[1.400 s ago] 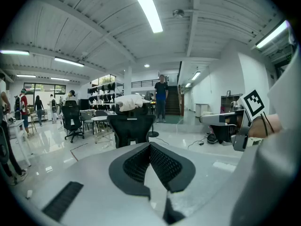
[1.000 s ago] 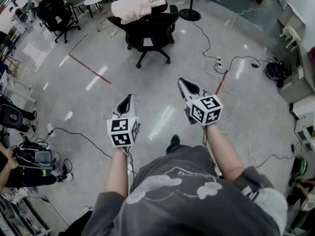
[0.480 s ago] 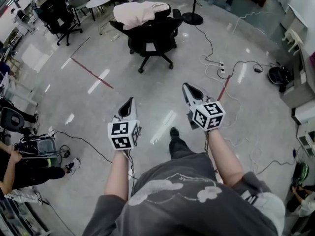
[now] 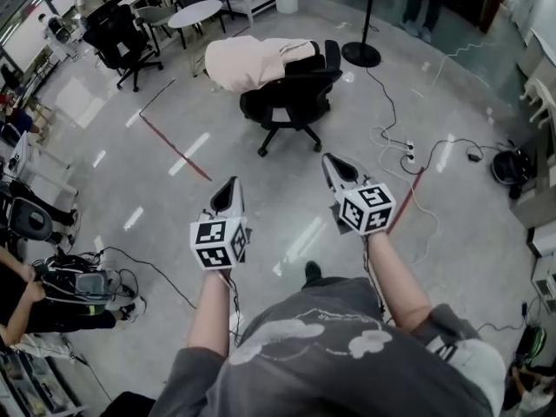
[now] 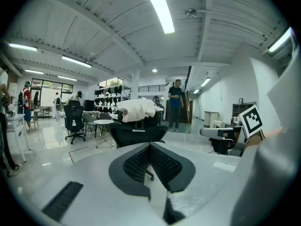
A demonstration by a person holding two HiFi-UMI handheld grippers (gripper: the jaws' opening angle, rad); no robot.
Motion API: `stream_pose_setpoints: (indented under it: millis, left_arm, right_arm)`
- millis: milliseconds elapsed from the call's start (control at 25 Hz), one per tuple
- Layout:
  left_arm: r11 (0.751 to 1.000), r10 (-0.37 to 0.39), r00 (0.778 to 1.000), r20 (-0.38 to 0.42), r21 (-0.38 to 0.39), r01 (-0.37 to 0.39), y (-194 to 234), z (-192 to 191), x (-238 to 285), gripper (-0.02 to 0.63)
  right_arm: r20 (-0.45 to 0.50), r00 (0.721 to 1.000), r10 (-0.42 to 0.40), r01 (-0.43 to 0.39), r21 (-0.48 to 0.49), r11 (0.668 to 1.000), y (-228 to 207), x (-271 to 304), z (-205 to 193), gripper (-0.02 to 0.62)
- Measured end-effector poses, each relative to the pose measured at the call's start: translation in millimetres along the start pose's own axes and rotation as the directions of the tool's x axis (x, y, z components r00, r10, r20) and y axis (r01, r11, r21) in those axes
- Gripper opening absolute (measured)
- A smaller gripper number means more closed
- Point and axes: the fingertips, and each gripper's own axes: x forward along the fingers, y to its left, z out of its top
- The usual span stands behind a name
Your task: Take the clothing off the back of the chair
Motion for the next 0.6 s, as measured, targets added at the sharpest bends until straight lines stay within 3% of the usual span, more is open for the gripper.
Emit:
stream_pose_setpoints:
  millis: [360,600]
  left_arm:
    - [0.996,-0.03,1.0,-0.01,-0.085,0.029,-8.0,36.6,74.7,0.005]
    - [0.987,-0.097,0.995,-0.009,-0.13,0.095,-4.7,58.1,105.3,0.14]
  right_arm:
    - [-0.022,0.999,0.047,-0.047,0.005,0.999,-58.6,40.5,17.2,-0.006]
    - [-0.033,0.998,0.052,-0.051,0.018,0.999,-74.4,65.4,17.6,-0.006]
